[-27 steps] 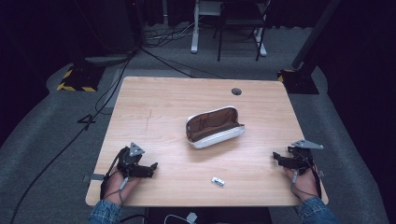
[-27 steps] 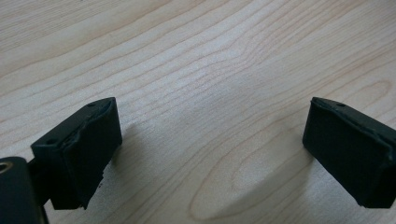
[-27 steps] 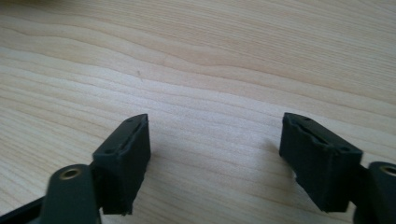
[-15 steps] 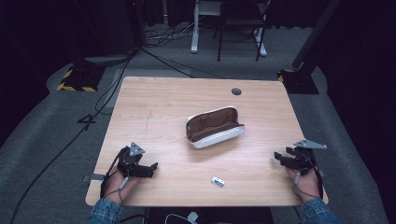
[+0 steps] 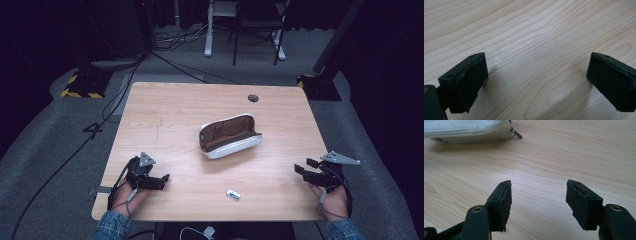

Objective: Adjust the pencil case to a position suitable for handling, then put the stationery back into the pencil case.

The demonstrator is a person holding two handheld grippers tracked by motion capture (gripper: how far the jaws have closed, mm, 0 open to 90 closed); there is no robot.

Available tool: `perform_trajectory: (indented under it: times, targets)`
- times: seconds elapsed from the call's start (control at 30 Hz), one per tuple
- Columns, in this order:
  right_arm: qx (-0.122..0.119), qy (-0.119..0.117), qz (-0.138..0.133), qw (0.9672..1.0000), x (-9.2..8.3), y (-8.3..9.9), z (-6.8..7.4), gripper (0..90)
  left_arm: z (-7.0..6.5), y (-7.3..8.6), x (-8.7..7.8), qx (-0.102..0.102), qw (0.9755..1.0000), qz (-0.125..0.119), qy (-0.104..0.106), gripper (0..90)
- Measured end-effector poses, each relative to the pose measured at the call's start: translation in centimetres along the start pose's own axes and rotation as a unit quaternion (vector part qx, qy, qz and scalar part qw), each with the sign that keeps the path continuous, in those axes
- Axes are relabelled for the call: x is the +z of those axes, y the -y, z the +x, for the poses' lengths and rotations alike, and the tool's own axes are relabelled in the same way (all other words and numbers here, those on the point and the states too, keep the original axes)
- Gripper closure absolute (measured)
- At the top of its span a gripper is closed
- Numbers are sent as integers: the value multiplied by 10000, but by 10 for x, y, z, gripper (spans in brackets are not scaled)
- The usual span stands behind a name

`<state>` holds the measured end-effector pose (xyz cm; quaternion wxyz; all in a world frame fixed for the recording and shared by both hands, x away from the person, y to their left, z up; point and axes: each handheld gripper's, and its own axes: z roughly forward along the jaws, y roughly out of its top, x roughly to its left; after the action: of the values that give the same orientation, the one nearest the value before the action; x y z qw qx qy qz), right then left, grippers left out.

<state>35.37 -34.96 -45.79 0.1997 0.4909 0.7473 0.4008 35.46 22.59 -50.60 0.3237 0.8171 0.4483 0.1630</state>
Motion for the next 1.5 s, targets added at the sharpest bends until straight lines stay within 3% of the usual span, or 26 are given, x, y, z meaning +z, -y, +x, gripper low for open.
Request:
perform_trajectory:
  times: [0.17, 0.53, 0.83, 1.23, 1.5]
  targets:
    - [63, -181, -46, 9998, -6, -5, 3, 382, 0, 0, 0, 1, 10000, 0, 0, 40]
    - [-232, -452, -66, 9987, -12, -9, 16, 379, 0, 0, 0, 0, 10000, 0, 1, 40]
    - [-477, -750, -85, 9960, -16, -11, 41, 380, 0, -2, 1, 29, 10000, 13, 6, 39]
    - [-893, -1162, -94, 9892, -16, -14, 77, 379, 0, -2, 2, 16, 10000, 9, 4, 39]
    - [-1188, -1453, -21, 9822, -8, -15, 101, 374, 0, -2, 1, 15, 10000, 7, -2, 40]
